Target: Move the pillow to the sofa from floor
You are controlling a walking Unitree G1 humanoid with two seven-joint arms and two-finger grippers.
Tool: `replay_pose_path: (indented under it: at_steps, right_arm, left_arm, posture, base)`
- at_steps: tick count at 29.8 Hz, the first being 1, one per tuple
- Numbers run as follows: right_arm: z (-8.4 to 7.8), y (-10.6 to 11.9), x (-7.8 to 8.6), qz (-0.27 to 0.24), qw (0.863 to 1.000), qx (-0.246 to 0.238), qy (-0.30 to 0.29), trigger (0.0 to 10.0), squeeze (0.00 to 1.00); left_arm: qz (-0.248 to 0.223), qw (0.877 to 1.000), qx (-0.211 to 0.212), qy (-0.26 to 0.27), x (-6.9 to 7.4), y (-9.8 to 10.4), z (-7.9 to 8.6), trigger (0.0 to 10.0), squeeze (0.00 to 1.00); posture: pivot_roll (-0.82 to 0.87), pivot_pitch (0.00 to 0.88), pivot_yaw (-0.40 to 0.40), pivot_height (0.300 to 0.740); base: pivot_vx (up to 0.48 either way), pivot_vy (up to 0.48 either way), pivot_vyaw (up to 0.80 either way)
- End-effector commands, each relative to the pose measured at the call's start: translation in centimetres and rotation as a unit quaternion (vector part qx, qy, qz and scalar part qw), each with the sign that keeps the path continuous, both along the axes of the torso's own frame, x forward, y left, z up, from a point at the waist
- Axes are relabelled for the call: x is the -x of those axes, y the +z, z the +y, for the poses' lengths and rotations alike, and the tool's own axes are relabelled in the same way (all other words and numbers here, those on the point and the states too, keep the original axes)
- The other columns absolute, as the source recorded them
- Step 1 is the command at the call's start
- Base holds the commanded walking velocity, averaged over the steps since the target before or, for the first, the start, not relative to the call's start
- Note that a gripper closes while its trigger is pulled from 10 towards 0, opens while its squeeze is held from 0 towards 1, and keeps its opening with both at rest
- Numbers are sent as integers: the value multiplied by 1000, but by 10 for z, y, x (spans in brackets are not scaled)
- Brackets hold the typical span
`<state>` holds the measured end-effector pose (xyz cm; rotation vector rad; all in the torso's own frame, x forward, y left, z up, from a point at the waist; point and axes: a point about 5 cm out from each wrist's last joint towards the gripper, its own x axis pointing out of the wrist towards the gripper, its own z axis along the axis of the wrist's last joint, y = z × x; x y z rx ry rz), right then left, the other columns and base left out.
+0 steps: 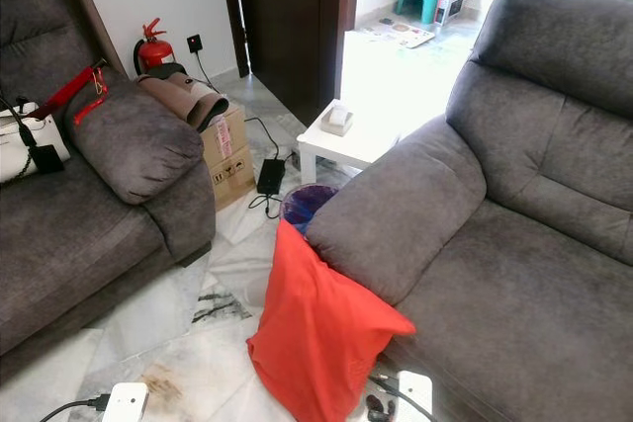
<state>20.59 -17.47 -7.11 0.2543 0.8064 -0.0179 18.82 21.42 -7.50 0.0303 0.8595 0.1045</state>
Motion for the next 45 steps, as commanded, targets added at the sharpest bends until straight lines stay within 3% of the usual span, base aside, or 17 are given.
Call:
replay_pose_path:
  at_steps: [1, 7, 45]
  right_arm:
    - [4, 0, 0, -2, 1000, -2, 7, 10000, 0]
    - [5, 0, 0, 1, 1000, -1, 13, 10000, 0]
    - [0, -6, 9, 22, 1000, -5, -1, 10000, 0]
  left_arm:
    - [6, 1000, -6, 2, 5, -2, 2, 10000, 0]
    - [10, 1000, -11, 1, 5, -2, 2, 10000, 0]
    - [2, 1000, -3, 10, 5, -2, 1, 10000, 0]
  posture:
    - [76, 109, 11, 740]
    - [78, 110, 9, 740]
    - [73, 108, 4, 740]
  base:
    - [0, -428, 0]
    - [0, -201, 481]
    - [0, 0, 0]
